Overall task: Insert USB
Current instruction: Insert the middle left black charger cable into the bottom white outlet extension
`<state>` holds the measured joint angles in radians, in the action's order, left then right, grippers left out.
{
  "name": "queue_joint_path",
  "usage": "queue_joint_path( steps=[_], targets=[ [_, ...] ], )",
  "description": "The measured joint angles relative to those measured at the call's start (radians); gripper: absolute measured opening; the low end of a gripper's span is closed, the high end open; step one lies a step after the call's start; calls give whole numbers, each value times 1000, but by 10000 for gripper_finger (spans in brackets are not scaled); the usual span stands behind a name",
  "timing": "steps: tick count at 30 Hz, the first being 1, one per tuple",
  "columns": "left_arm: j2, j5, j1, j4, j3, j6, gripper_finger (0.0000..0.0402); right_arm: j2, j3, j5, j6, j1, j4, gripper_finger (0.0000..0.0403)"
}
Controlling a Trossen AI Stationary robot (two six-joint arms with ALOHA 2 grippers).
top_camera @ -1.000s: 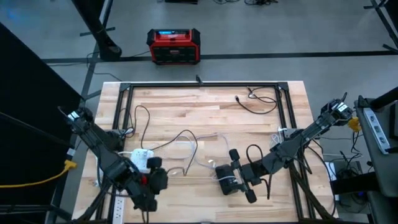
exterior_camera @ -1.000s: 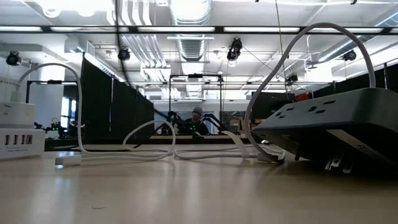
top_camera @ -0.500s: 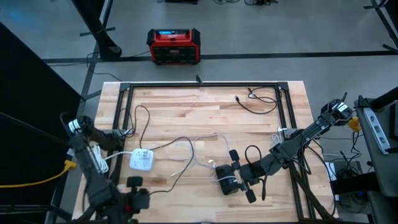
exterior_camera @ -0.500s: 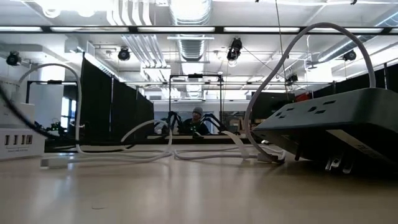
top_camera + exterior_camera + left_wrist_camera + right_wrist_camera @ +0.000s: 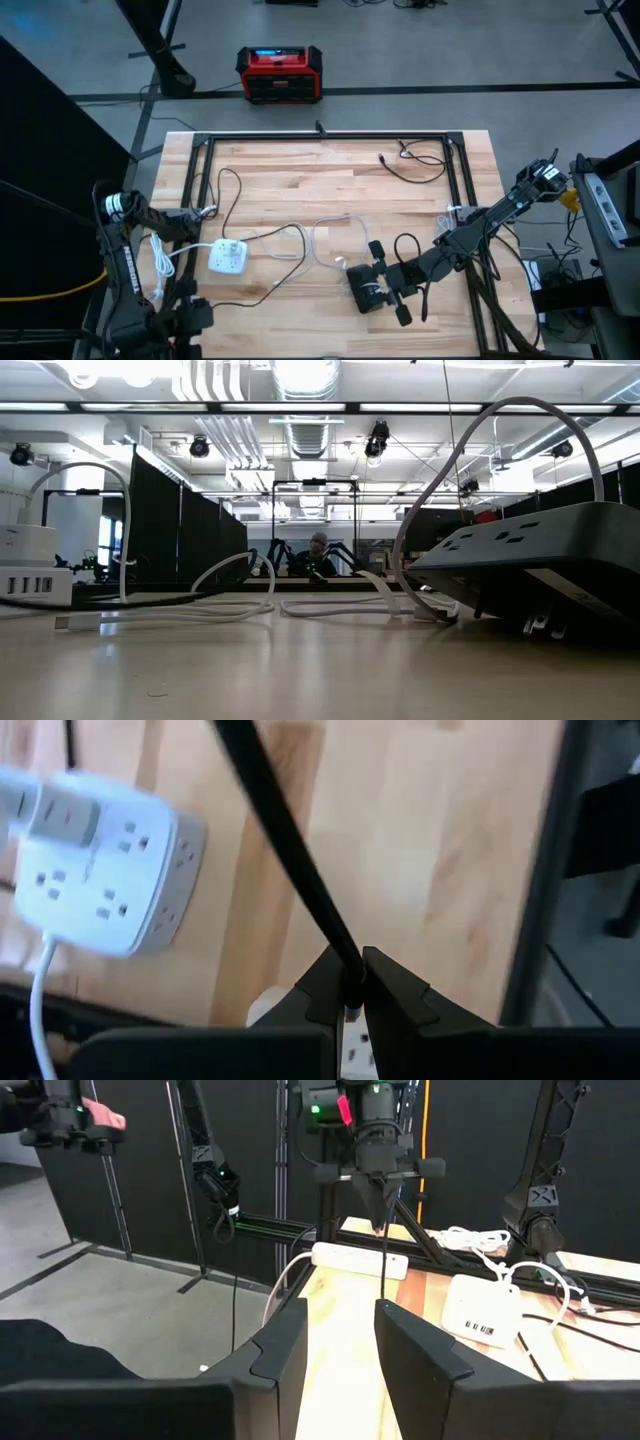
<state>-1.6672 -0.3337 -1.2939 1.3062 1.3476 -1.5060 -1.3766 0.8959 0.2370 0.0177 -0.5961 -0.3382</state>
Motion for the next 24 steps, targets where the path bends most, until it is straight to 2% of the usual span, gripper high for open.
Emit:
queue_joint_path(
  steps=[6,10,16,24],
  targets=[
    [15,-50,-89,-4,-83,-176,14,0,0,0,1,0,0,101],
    [37,-36,-117,-34,-129,-250,14,0,0,0,10,0,2,107],
    [73,-43,-109,-86,-201,-241,14,0,0,0,10,0,4,112],
    [169,-116,-69,-39,-149,-126,14,0,0,1,9,3,4,98]
  ],
)
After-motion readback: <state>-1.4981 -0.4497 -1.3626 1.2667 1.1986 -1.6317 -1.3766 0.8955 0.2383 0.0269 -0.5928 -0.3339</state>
